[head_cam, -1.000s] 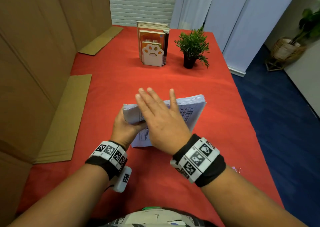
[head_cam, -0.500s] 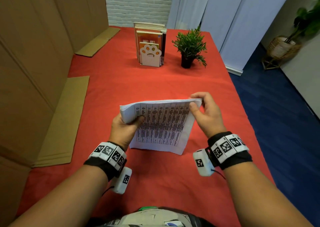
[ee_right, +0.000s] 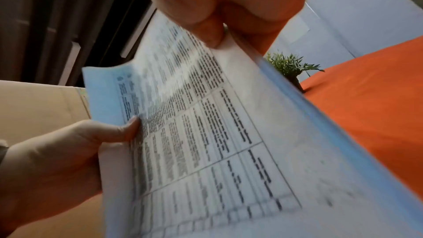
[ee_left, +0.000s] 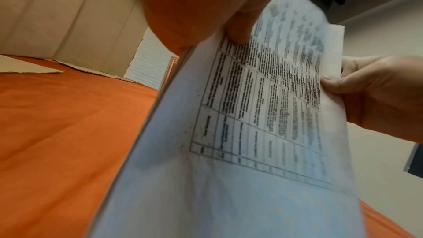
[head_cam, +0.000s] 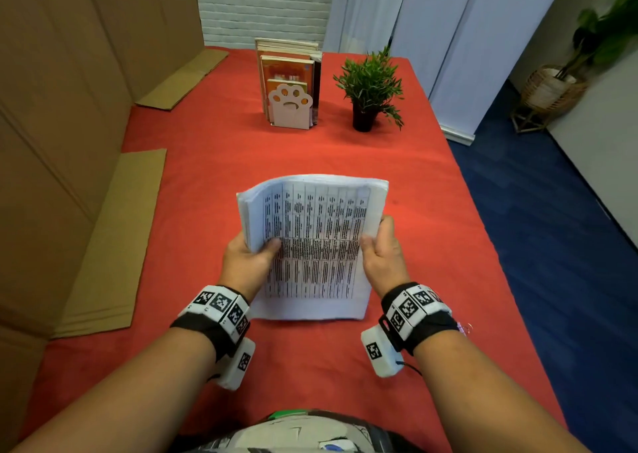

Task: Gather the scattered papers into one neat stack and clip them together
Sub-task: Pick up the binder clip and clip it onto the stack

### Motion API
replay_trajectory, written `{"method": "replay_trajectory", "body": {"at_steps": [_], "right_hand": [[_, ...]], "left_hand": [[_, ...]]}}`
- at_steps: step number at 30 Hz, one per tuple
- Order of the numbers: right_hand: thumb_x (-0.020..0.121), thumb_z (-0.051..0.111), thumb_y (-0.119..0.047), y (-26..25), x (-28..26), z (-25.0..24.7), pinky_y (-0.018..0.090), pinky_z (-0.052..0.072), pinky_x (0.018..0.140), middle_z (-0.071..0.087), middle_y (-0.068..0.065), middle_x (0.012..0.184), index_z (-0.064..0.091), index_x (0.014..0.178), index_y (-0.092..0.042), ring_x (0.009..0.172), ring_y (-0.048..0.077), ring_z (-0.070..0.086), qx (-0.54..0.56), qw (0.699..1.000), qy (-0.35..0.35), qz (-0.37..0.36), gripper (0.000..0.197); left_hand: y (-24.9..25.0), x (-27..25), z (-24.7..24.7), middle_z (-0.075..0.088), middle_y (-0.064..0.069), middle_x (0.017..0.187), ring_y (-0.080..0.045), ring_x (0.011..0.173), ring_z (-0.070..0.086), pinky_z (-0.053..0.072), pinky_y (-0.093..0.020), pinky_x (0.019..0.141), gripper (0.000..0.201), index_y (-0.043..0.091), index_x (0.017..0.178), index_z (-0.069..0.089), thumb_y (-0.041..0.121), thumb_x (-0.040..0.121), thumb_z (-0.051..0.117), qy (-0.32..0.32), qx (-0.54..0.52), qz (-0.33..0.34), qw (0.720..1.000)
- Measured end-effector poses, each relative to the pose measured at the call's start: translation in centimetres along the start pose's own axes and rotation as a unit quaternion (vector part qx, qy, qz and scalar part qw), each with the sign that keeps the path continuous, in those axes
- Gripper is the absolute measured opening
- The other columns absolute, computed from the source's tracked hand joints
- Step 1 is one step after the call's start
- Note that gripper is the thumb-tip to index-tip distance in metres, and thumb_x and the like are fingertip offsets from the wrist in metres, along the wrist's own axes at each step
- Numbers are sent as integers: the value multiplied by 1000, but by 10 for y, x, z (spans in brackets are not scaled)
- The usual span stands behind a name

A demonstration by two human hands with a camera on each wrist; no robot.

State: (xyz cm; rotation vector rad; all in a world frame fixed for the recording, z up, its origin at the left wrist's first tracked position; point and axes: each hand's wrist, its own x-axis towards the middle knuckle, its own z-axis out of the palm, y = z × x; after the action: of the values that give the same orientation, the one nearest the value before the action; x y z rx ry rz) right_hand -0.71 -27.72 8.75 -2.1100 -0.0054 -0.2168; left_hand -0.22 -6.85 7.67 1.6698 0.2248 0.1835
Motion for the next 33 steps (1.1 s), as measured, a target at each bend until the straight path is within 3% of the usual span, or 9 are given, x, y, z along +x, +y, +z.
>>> {"method": "replay_trajectory", "body": {"at_steps": [2,4,8,13,18,23,27,30,33], "right_hand": [[93,42,-2,0,0,-1,34,46,63,60,9,88,41,112,-7,77,27,58,-30,999,-19,8,20],[93,44,-6,5,-4,-1,34,49,66,63,9,91,43,115,-9,81,27,61,-67,996,-46,36,22],[92,47,-14,31,-18,-9,31,48,73,68,14,102,55,109,-11,91,27,63,-190,968,-126,108,19],[87,45,-21,82,-39,-43,42,46,91,50,7,125,52,119,-20,115,32,52,-445,845,-170,243,32],[91,38,-15,118,-57,-81,44,46,94,39,11,132,43,128,-15,116,36,53,-460,778,-140,404,37],[95,45,-19,131,-66,-89,41,46,99,47,20,130,45,126,-6,122,35,50,-436,768,-149,445,33],[92,49,-14,126,-59,-81,39,47,90,55,22,123,45,121,1,115,36,56,-411,792,-127,433,32],[92,48,-16,124,-57,-70,38,45,78,54,22,118,42,117,-3,106,37,58,-400,817,-121,397,29],[92,46,-17,117,-51,-63,38,47,83,53,21,120,42,117,-6,109,37,57,-395,822,-125,390,28]], "left_hand": [[-1,0,0,64,12,84,-2,79,62,51,-16,68,21,15,100,63,3,83,63,-5,16,-30,999],[-6,-2,-1,65,4,82,-17,79,63,53,-30,73,18,10,101,63,6,83,64,-18,46,-73,996],[-34,-12,0,68,-11,89,-29,84,66,55,-41,79,20,6,102,60,11,83,65,-61,125,-166,976],[-77,-26,-6,68,-18,89,-31,80,66,56,-38,71,30,-3,110,59,8,82,64,-83,219,-238,943],[-90,-31,-14,67,-13,84,-27,77,65,54,-33,63,23,-1,101,62,11,82,66,-94,224,-271,932],[-90,-31,-16,68,-11,89,-30,85,66,56,-43,80,17,9,97,60,11,82,66,-98,205,-268,936],[-89,-32,-17,68,-9,86,-30,85,65,54,-41,81,13,12,94,60,10,82,65,-101,187,-262,941],[-88,-32,-18,66,-3,80,-29,84,64,50,-37,79,11,12,92,60,8,83,64,-103,165,-265,944],[-88,-32,-18,65,-2,80,-29,84,64,50,-37,80,12,13,92,60,7,83,64,-99,153,-268,946]]}}
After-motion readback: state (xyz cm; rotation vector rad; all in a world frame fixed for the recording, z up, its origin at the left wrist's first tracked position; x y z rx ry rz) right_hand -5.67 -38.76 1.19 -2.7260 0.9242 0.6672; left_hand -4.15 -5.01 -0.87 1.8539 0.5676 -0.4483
